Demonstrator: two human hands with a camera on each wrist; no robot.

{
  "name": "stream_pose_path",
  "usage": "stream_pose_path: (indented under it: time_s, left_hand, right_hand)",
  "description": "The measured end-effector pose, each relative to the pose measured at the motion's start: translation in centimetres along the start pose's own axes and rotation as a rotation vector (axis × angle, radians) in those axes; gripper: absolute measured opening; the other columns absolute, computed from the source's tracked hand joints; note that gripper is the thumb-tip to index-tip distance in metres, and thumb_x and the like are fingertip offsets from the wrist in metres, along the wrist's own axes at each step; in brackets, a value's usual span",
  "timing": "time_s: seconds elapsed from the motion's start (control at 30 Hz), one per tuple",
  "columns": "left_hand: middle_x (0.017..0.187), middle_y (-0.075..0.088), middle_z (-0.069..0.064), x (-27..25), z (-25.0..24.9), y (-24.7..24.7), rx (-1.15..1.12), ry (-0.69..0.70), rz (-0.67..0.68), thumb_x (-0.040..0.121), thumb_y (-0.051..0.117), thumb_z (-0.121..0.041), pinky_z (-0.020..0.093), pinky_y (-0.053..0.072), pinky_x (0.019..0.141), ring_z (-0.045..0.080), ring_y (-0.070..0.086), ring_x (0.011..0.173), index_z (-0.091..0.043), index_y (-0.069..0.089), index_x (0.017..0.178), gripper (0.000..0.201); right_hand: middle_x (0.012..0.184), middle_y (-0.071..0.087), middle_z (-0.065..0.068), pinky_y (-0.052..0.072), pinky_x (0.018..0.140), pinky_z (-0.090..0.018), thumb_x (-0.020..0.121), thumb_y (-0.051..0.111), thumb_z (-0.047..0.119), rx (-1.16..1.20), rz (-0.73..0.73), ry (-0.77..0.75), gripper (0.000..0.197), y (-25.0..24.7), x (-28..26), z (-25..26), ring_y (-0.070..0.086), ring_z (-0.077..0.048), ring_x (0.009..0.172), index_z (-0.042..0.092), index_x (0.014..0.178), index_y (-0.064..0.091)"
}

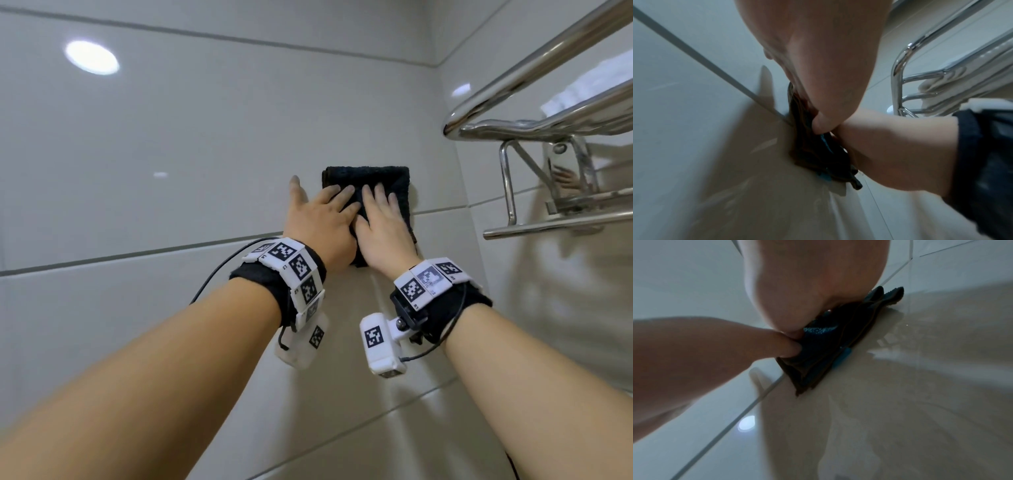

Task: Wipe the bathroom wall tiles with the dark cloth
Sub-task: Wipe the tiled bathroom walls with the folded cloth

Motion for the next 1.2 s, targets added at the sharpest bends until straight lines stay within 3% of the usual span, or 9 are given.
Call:
stream_pose_path:
  time_s: [0.43, 0.67, 0.87, 1.03, 1.2]
  left_hand:
    - [0.167, 0.001, -0.01, 6.0, 3.6, -2.7, 0.033, -0.02, -0.061, 0.102, 0.022, -0.045, 0.066, -0.01, 0.114, 0.01, 0.001, 0.153, -0.035, 0.011, 0.158, 0.057]
    - [0.167, 0.004, -0.009, 4.1, 9.0, -3.8, 0.011, -0.081, -0.18, 0.1, 0.026, -0.037, 0.067, -0.003, 0.115, 0.011, 0.005, 0.153, -0.033, 0.014, 0.158, 0.06]
    - [0.166, 0.012, -0.011, 2.3, 16.1, -5.4, 0.005, -0.173, -0.281, 0.099, 0.03, -0.035, 0.066, -0.001, 0.116, 0.01, 0.012, 0.152, -0.035, 0.02, 0.157, 0.058]
    - [0.165, 0.017, -0.009, 3.4, 16.3, -5.6, -0.024, -0.193, -0.336, 0.097, 0.033, -0.034, 0.066, 0.002, 0.116, 0.013, 0.015, 0.151, -0.033, 0.028, 0.153, 0.057]
    - [0.166, 0.014, -0.007, 6.7, 15.2, -6.2, -0.052, -0.186, -0.345, 0.097, 0.03, -0.036, 0.066, 0.001, 0.116, 0.015, 0.012, 0.152, -0.033, 0.027, 0.154, 0.057]
  right_hand:
    - [0.164, -0.009, 0.007, -0.003, 0.12, -0.051, 0.098, 0.027, 0.022, 0.084, -0.006, 0.12, 0.064, -2.3, 7.3, 3.0, -0.012, -0.021, 0.15, 0.03, 0.157, 0.002]
    - [0.164, -0.014, 0.001, -0.005, 0.12, -0.054, 0.099, 0.027, 0.024, -0.066, -0.008, -0.022, 0.065, -1.7, 8.4, 9.2, -0.015, -0.025, 0.15, 0.026, 0.157, -0.005]
    - [0.164, -0.012, 0.002, -0.005, 0.119, -0.056, 0.1, 0.026, 0.031, -0.107, -0.067, -0.158, 0.063, -0.8, 10.6, 16.6, -0.014, -0.025, 0.15, 0.032, 0.156, -0.003]
    - [0.164, -0.014, 0.002, -0.005, 0.119, -0.055, 0.102, 0.028, 0.036, -0.152, -0.083, -0.212, 0.063, -1.2, 12.0, 16.5, -0.015, -0.024, 0.15, 0.033, 0.156, -0.005]
    - [0.164, -0.014, 0.004, -0.005, 0.12, -0.052, 0.102, 0.029, 0.037, -0.145, -0.08, -0.21, 0.063, -3.0, 14.6, 14.4, -0.014, -0.021, 0.15, 0.034, 0.156, -0.004]
Point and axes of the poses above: each hand's wrist, its own x-axis towards the middle knuckle, its own y-axis out of the palm, z = x × y, the point moved 5 cm from there along x, towards the middle knuckle
